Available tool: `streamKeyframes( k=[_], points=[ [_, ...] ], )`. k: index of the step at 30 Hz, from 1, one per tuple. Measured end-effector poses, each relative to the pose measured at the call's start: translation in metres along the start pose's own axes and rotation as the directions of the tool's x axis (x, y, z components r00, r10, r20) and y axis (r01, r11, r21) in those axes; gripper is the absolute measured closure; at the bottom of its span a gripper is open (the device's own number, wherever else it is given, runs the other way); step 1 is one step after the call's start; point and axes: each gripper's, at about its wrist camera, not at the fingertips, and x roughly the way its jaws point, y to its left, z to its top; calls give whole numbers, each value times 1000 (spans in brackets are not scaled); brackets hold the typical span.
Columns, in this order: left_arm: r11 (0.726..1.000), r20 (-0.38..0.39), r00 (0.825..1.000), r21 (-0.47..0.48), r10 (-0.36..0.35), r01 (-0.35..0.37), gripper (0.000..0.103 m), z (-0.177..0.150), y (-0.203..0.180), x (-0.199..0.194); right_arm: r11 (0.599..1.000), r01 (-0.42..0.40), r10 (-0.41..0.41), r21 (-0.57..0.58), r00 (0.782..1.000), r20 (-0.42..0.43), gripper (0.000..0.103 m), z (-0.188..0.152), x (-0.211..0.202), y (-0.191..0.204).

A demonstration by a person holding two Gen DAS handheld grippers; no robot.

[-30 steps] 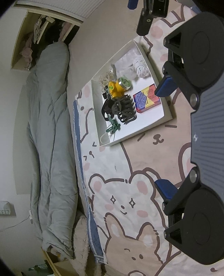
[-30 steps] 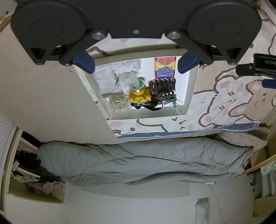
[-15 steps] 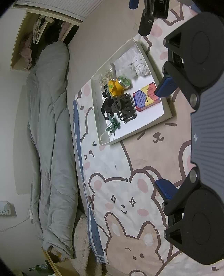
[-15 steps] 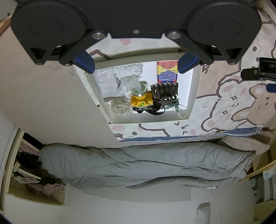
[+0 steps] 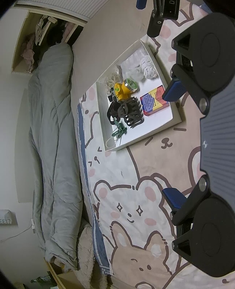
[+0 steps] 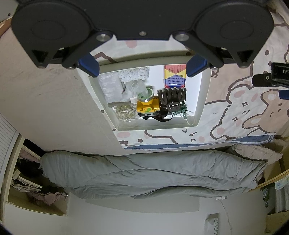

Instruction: Organize objects

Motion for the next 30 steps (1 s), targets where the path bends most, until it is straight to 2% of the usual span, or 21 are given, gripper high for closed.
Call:
streamKeyframes(
  k=[30],
  points=[
    [1000, -5, 1000, 4, -4, 4, 2, -2, 0, 0, 1000, 0, 0, -6, 1000, -4, 0, 0, 2, 0]
  ],
)
